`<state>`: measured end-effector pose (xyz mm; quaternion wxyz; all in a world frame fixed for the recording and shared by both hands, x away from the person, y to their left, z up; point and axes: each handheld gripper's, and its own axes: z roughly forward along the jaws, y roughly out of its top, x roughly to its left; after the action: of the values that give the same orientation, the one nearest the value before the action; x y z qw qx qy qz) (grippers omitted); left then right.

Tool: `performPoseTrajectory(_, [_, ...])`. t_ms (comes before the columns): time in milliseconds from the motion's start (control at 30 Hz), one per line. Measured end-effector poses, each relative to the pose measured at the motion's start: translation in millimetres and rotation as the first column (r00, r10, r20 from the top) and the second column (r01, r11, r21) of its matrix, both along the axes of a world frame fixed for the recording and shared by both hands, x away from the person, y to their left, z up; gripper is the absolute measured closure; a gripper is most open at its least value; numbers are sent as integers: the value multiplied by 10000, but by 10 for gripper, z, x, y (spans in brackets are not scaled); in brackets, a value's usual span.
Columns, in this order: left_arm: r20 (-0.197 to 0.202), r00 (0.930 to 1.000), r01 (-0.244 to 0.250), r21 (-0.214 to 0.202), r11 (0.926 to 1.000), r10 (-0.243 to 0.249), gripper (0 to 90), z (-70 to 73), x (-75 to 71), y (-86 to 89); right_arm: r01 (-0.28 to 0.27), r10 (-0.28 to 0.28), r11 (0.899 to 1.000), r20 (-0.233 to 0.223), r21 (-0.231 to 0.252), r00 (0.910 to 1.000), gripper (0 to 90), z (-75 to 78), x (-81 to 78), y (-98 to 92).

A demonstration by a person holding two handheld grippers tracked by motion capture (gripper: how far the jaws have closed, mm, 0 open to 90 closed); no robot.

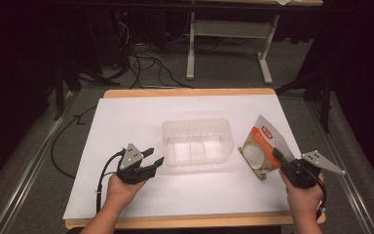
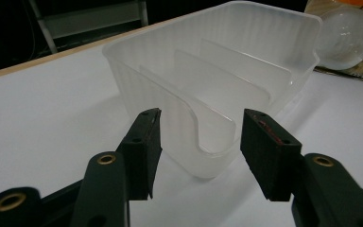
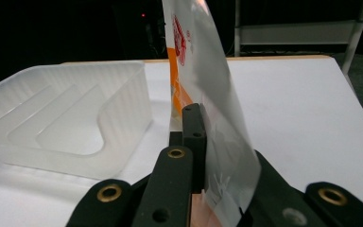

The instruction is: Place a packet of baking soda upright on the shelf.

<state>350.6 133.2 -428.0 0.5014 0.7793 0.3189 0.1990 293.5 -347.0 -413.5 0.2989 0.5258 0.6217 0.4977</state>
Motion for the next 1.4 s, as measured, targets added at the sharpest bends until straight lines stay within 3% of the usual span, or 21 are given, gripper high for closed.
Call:
performPoseTrajectory(200, [136, 9999, -105, 65, 9999, 105, 463, 0, -5, 0, 8, -1, 9997, 304, -242, 9995, 900, 75, -25, 102])
performPoseTrajectory(300, [157, 9998, -124, 71, 9999, 123, 454, 2, -5, 2, 131, -103, 9979, 445, -628, 9990, 900, 104, -40, 131])
performPoseTrajectory(667, [269, 9991, -336, -164, 9993, 341, 427, 40, -14, 69, 463, -444, 9987, 910, -197, 9949, 900, 205, -101, 65])
performPoseTrajectory(767, [2, 9988, -482, -288, 9984, 483, 383, 72, -3, 140, 544, -520, 9983, 1003, -212, 9936, 900, 227, -114, 69])
performPoseTrajectory(833, [-168, 9983, -550, 473, 9974, 559, 352, 108, 24, 184, 615, -598, 9980, 1107, -121, 9921, 900, 257, -127, 73])
performPoseTrajectory(867, [-278, 9975, -635, 468, 9969, 649, 337, 105, 31, 221, 630, -613, 9979, 1137, -119, 9916, 900, 264, -126, 72])
performPoseTrajectory(1067, [-846, 9919, -940, 91, 9955, 944, 298, -42, 45, 414, 758, -764, 9971, 1362, 97, 9877, 900, 333, -124, 70])
performPoseTrajectory(1167, [-642, 9927, -1024, -11, 9947, 1021, 285, -16, 24, 463, 771, -774, 9970, 1463, 78, 9862, 900, 372, -123, 87])
performPoseTrajectory(1267, [-623, 9895, -1335, -509, 9897, 1302, 286, 2, 13, 549, 753, -754, 9971, 1523, 67, 9854, 900, 410, -116, 99])
performPoseTrajectory(1400, [-533, 9881, -1474, -594, 9873, 1443, 282, 4, 19, 566, 697, -742, 9970, 1554, 342, 9851, 900, 450, -69, 109])
